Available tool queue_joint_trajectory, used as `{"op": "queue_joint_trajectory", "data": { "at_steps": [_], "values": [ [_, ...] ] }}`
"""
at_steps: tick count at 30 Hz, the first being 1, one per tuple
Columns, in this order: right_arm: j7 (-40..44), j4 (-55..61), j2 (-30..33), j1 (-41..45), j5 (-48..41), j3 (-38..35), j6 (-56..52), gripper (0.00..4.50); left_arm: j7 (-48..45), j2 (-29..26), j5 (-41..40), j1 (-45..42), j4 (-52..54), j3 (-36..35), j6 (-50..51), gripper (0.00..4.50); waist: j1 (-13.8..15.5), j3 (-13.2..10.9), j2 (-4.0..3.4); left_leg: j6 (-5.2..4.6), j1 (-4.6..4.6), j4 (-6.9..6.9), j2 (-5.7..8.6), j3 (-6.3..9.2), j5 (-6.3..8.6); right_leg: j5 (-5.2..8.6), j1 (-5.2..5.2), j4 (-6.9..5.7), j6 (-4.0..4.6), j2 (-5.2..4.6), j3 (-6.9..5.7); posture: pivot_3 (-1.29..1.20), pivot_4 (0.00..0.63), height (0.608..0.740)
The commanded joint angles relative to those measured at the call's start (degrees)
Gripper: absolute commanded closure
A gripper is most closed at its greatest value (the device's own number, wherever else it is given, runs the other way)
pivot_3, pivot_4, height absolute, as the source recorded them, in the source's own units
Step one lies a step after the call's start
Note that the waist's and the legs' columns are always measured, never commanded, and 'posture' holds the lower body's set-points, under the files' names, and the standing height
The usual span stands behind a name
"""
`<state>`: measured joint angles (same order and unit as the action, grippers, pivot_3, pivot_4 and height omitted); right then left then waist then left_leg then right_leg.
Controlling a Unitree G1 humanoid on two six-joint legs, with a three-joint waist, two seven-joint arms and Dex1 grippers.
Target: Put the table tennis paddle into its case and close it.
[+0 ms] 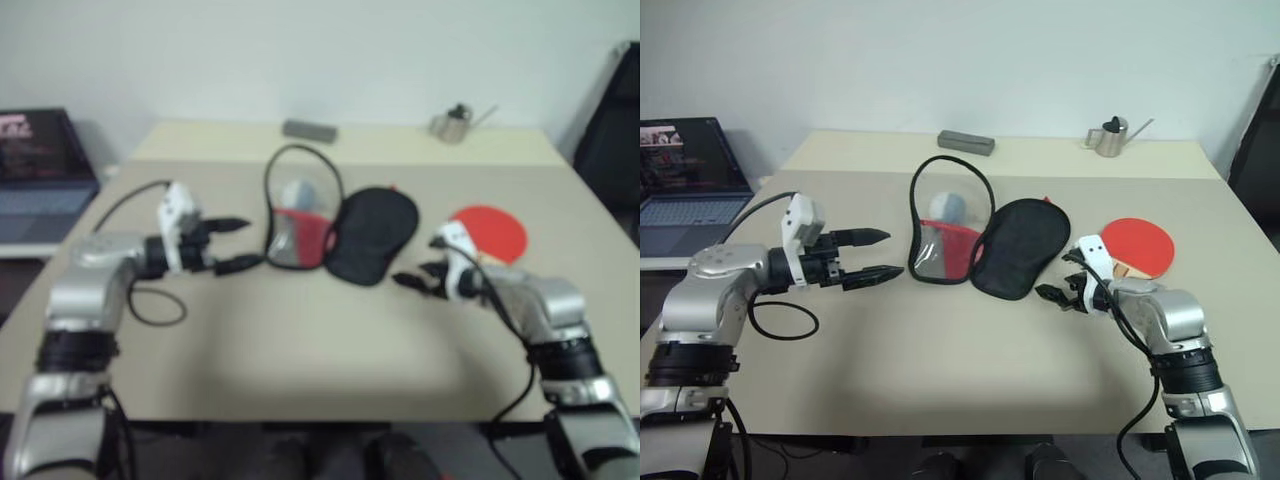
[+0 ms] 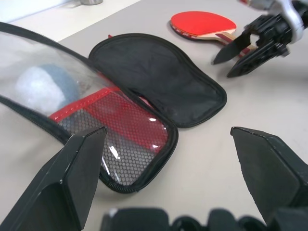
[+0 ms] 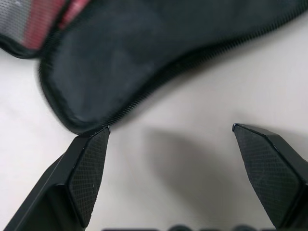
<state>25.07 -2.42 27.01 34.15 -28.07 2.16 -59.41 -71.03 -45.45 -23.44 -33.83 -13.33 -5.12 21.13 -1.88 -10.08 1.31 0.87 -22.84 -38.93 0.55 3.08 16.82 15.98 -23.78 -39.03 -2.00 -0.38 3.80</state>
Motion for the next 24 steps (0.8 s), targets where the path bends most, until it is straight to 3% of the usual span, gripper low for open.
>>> {"op": "queue_joint_trajectory", "data": {
  "at_steps": [1, 9, 21, 24],
  "values": [
    [0.4, -1.9, -1.5, 2.6, 1.3, -0.5, 2.0, 0.03, -0.7, -1.0, -0.5, -2.0, 1.7, -0.6, -0.4, 0.0, -0.1, 0.0, 0.0, 0.0, 0.0, 0.0, 0.0, 0.0, 0.0, -0.01, 0.0, 0.0, 0.02, 0.0, -0.01, 0.0, 0.15, 0.74],
    [0.4, -5.4, -6.5, 6.2, 2.3, -0.6, 1.7, 0.03, -0.8, -0.8, -0.2, -3.1, 1.2, -0.4, -0.6, 0.0, -0.4, 0.0, 0.0, 0.0, -0.01, 0.0, -0.01, -0.01, 0.0, -0.02, -0.03, -0.02, 0.02, 0.01, -0.03, 0.0, 0.15, 0.74],
    [-0.8, -8.9, -8.9, 7.3, 7.7, 1.4, 5.0, 0.03, -0.1, -0.7, 0.4, -2.8, 0.5, -0.5, -1.5, 0.0, -0.8, 0.0, -0.01, 0.05, 0.03, 0.0, -0.01, -0.01, -0.04, -0.05, -0.04, -0.1, 0.07, 0.01, -0.04, 0.0, 0.15, 0.74],
    [-1.1, -9.6, -9.3, 7.5, 8.9, 1.2, 5.9, 0.64, -0.2, -0.8, 0.5, -2.9, 0.3, -0.6, -1.6, 0.0, -1.0, 0.0, -0.01, 0.07, 0.04, 0.0, -0.01, -0.01, -0.05, -0.05, -0.04, -0.11, 0.08, 0.01, -0.04, 0.0, 0.15, 0.74]
  ]
}}
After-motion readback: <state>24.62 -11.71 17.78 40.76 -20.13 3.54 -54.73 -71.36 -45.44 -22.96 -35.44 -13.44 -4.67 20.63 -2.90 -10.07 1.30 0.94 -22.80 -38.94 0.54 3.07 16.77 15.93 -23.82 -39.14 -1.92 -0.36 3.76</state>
